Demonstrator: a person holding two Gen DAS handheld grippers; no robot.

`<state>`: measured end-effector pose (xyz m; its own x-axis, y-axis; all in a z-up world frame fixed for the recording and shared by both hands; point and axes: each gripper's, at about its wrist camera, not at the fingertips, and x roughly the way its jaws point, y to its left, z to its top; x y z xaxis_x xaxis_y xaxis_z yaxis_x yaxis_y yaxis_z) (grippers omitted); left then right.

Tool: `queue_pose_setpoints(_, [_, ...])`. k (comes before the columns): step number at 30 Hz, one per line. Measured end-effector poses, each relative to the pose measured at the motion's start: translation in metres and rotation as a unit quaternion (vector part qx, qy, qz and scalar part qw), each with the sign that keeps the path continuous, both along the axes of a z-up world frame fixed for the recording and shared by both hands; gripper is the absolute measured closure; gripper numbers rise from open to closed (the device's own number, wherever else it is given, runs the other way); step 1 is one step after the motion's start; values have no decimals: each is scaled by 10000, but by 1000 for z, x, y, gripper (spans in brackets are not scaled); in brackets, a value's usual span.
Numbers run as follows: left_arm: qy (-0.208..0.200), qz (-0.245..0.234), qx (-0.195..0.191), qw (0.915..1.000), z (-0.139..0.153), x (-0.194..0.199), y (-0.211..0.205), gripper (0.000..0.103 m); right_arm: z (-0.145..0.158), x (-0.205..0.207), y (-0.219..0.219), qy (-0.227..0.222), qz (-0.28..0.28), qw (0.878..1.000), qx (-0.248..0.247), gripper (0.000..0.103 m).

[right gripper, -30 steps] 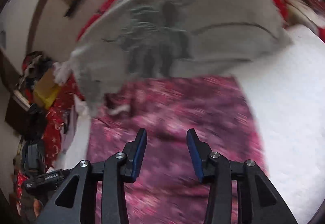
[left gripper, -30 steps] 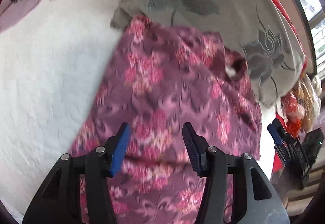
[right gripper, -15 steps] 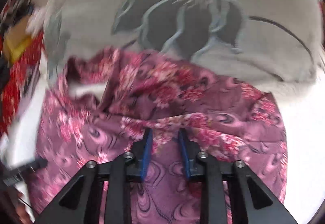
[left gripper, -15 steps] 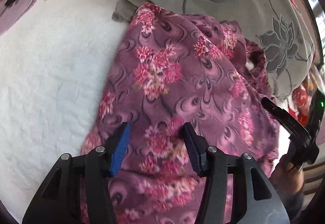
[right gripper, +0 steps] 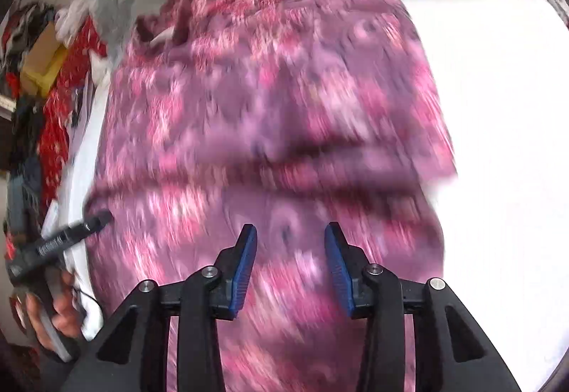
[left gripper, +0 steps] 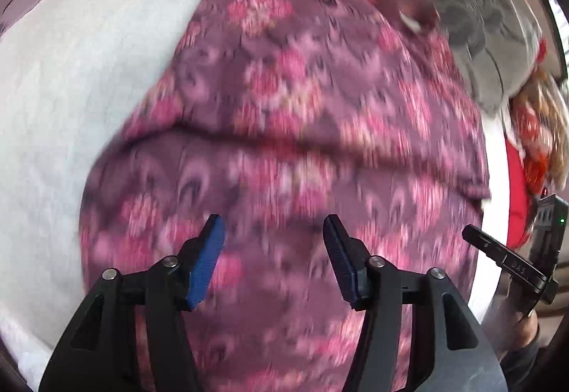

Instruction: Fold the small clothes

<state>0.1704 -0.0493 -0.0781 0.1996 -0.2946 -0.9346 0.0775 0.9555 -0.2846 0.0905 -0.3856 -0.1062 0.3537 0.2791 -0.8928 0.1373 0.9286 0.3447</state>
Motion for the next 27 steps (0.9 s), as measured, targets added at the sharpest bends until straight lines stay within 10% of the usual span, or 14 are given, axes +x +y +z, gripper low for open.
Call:
queue_pose_setpoints(17, [653, 211, -323, 9971, 8, -117, 81, 47, -1, -190, -10, 97, -162, 9990, -403, 56])
queue_pose_setpoints(27, [1427, 414, -1596, 9759, -25, -171, 149, 47, -47, -253, -62, 29, -1073, 9908, 819, 49])
